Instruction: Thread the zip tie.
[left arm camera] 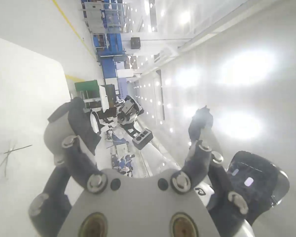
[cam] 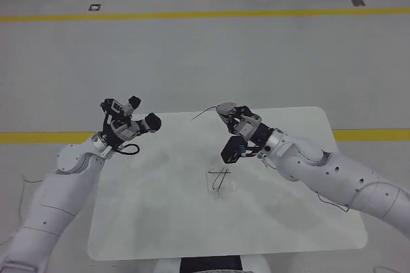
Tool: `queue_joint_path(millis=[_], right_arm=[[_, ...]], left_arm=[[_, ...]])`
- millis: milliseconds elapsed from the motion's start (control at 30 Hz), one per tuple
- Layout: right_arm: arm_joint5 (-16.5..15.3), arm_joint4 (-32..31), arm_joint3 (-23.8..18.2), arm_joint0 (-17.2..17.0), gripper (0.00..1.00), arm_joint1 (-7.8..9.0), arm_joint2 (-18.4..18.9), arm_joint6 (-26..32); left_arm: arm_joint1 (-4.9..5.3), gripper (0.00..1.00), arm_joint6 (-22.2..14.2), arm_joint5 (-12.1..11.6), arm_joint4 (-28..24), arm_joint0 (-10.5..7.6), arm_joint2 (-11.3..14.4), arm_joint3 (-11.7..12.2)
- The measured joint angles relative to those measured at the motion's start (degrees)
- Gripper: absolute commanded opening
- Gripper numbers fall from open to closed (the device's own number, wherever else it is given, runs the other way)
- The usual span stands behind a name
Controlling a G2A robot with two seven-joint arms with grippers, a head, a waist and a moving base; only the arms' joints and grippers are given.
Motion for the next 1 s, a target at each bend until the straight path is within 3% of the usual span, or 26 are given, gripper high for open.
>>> queue_joint_path(millis=[100, 167, 267, 433, 467, 533, 633, 833, 1000], right_arm=[[0.1, 0.0, 0.0, 0.0, 0.00, 0.02, 0.0, 0.0], [0.0, 0.0, 0.0, 0.0, 0.00, 0.02, 0.0, 0.0], [0.0, 0.0, 0.0, 0.0, 0.00, 0.01, 0.0, 0.0], [0.0, 0.0, 0.0, 0.0, 0.00, 0.02, 0.0, 0.0], [0.0, 0.0, 0.0, 0.0, 0.00, 0.01, 0.0, 0.0], [-0.1, 0.0, 0.0, -0.1, 0.00, 0.01, 0.0, 0.0], [-1.2, 0.0, 0.9, 0.7, 0.00, 0.02, 0.0, -1.4], [-1.2, 0.0, 1.8, 1.1, 0.00, -0.13, 0.0, -5.6], [-1.4, 0.0, 2.0, 1.5, 0.00, -0.88, 0.0, -7.9]], left_arm=[[-0.04, 1.00, -0.5, 0.5, 1.1, 0.20, 0.7, -0.5], [-0.31, 1.00, -4.2, 2.1, 1.4, 0.20, 1.7, -0.3], [-0.78, 1.00, -10.8, 3.5, -4.2, -0.93, 2.6, 1.9], [-2.10, 1.00, -17.5, 4.9, -12.8, -2.98, 4.2, 5.3], [-2.44, 1.00, -19.3, 6.0, -14.3, -3.61, 5.2, 6.0], [-2.59, 1.00, -21.7, 7.4, -13.9, -4.97, 6.5, 7.1], [-2.55, 1.00, -21.6, 7.1, -10.0, -5.03, 6.7, 7.2], [-2.84, 1.00, -20.0, 8.8, -9.6, -4.53, 7.3, 4.4], [-3.51, 1.00, -19.8, 9.8, -9.5, -5.46, 8.6, 4.6]])
